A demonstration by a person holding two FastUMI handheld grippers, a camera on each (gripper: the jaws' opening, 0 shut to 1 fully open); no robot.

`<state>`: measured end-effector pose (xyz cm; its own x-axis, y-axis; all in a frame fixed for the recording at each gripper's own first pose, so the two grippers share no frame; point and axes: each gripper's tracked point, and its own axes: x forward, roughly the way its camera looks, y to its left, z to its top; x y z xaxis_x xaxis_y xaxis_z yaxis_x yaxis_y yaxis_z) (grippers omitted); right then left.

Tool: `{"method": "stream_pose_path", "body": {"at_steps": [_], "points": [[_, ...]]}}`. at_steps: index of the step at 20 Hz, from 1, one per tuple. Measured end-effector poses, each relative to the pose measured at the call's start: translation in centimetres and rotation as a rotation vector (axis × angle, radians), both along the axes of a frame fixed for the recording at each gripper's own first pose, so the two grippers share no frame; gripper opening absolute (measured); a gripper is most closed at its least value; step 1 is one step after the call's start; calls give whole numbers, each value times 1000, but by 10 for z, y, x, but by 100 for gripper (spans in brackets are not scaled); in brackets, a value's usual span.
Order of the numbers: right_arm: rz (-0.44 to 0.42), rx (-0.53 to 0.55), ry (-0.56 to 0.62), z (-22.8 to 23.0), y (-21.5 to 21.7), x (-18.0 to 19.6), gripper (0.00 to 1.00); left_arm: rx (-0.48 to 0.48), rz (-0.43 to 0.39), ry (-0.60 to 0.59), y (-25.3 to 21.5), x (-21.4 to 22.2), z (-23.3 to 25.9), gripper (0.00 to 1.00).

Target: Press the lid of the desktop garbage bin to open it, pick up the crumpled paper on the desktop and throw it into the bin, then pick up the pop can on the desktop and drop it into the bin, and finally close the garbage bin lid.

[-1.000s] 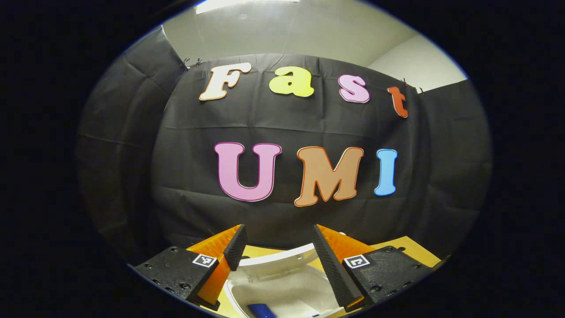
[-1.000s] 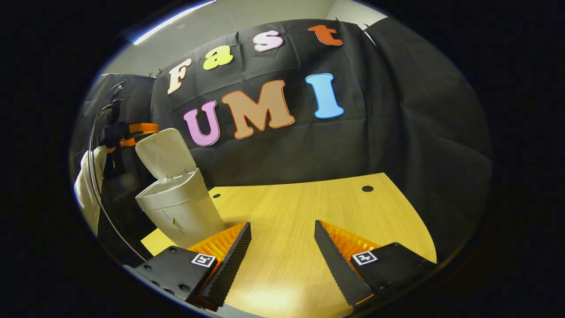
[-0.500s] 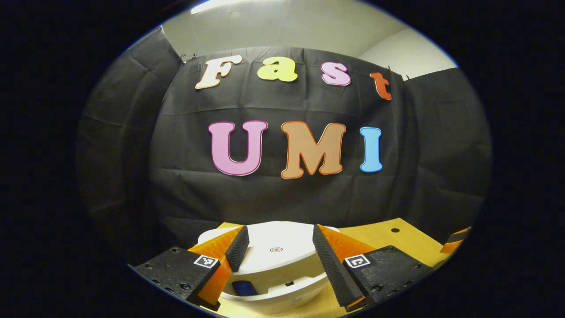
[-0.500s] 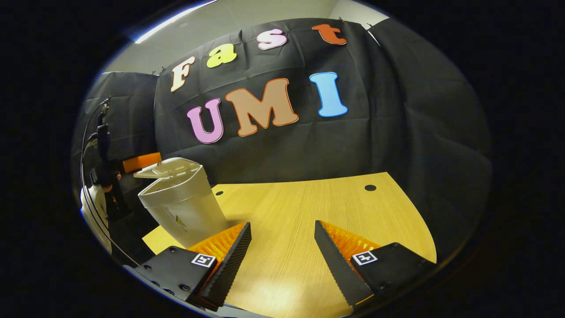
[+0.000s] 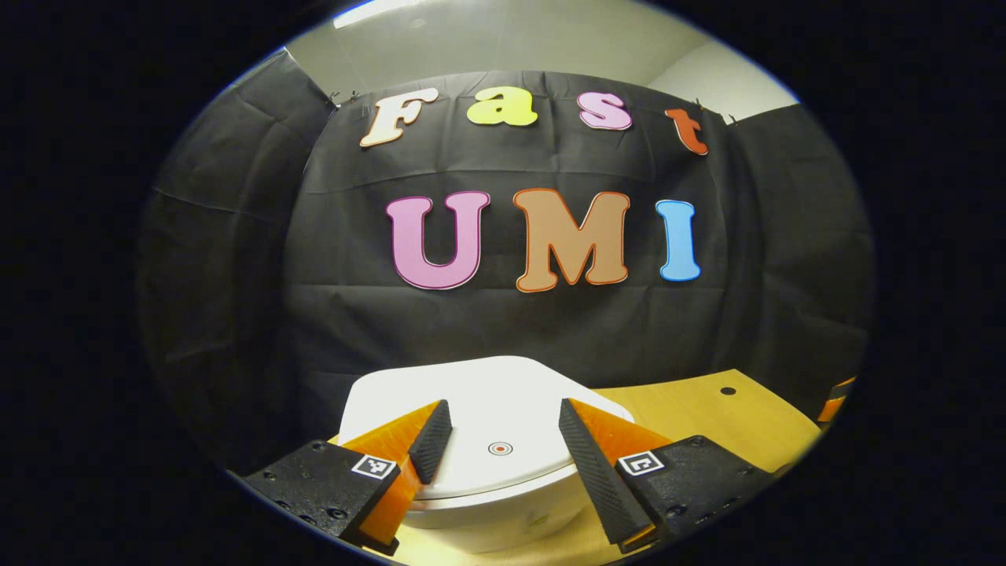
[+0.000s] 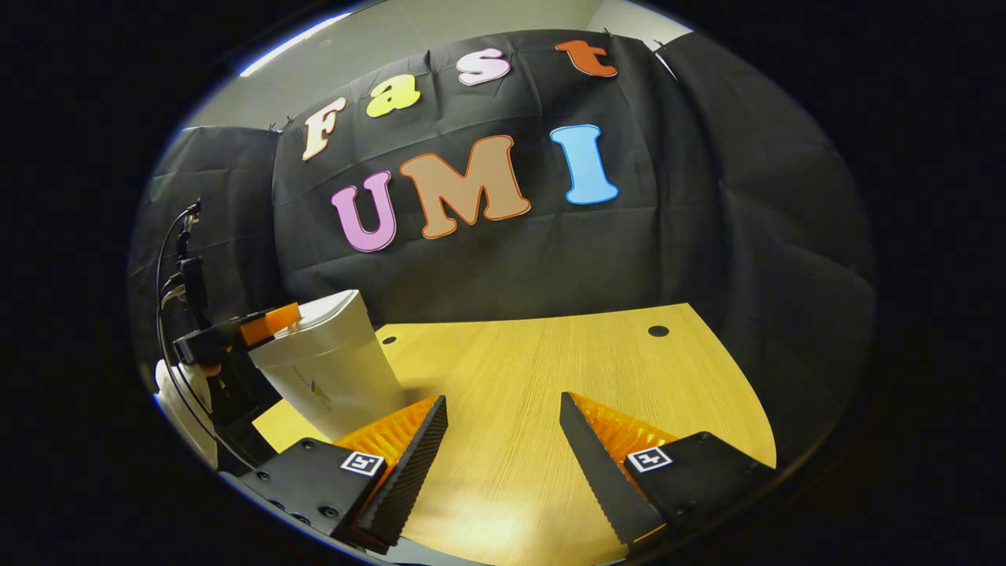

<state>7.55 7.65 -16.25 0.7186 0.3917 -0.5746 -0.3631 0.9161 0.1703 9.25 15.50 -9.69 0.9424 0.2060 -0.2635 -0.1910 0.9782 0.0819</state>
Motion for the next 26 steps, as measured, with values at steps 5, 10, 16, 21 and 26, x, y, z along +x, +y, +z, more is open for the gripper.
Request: {"method": "stream_pose_path", "body": {"at_steps": [5,10,16,21,26], "points": [[2,-5,32,-12,2,-5,96,91,22,-134,-2,0,1,88],[-3,-15,52,-17,-5,-9,96,102,53,-126,-2,1,-3,92],[-23,-10,4,-11,-3,-6,96,125,4,-240,-18,-10,8,95],[-47,-12,-66,-11,4,-11,96,142,-51,-271,-45,-29,20,94],[-87,11,-115,3,10,-16,96,65,-106,-300,-85,-52,44,94]]}}
